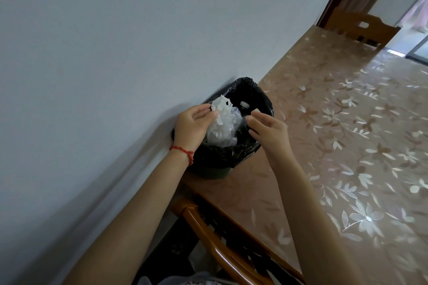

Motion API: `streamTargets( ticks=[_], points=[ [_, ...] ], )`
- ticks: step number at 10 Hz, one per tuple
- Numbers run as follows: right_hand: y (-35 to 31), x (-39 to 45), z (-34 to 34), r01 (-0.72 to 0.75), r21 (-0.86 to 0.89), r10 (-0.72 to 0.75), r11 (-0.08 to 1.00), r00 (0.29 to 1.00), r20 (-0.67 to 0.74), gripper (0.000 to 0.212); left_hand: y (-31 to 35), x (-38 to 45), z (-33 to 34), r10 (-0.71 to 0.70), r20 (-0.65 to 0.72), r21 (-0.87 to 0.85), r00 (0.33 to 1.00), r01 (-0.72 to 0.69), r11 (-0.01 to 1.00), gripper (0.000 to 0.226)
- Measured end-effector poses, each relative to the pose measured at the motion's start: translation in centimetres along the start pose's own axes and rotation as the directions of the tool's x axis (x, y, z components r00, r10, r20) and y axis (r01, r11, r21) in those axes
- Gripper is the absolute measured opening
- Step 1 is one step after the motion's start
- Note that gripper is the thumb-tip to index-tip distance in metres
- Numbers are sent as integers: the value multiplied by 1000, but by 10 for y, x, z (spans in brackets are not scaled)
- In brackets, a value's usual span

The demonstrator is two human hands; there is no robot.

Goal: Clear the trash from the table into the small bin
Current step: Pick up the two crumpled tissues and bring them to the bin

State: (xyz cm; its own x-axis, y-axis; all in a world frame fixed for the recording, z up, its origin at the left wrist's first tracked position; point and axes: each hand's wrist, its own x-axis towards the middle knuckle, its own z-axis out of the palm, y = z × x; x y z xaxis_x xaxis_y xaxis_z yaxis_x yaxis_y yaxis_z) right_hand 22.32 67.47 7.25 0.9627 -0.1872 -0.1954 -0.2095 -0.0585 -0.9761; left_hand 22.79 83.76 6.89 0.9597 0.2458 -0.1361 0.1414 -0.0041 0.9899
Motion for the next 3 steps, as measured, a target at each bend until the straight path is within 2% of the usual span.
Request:
streamTargets(
  ticks=[1, 2, 3],
  points=[
    [-2, -12, 3, 20, -10, -20, 1000, 1000, 3, 39, 0, -10, -7, -14, 20, -13, 1000, 14, 1000, 30],
    [-1, -22, 6, 81, -68, -79, 994, 996, 29, 36, -3, -18, -16, 31, 34, 18, 999, -32, 999, 30],
    [0, -33, 10, 169, -228, -166, 959, 986, 33, 37, -4, -29, -24, 110, 27, 88, 994, -112, 990, 32]
  ],
)
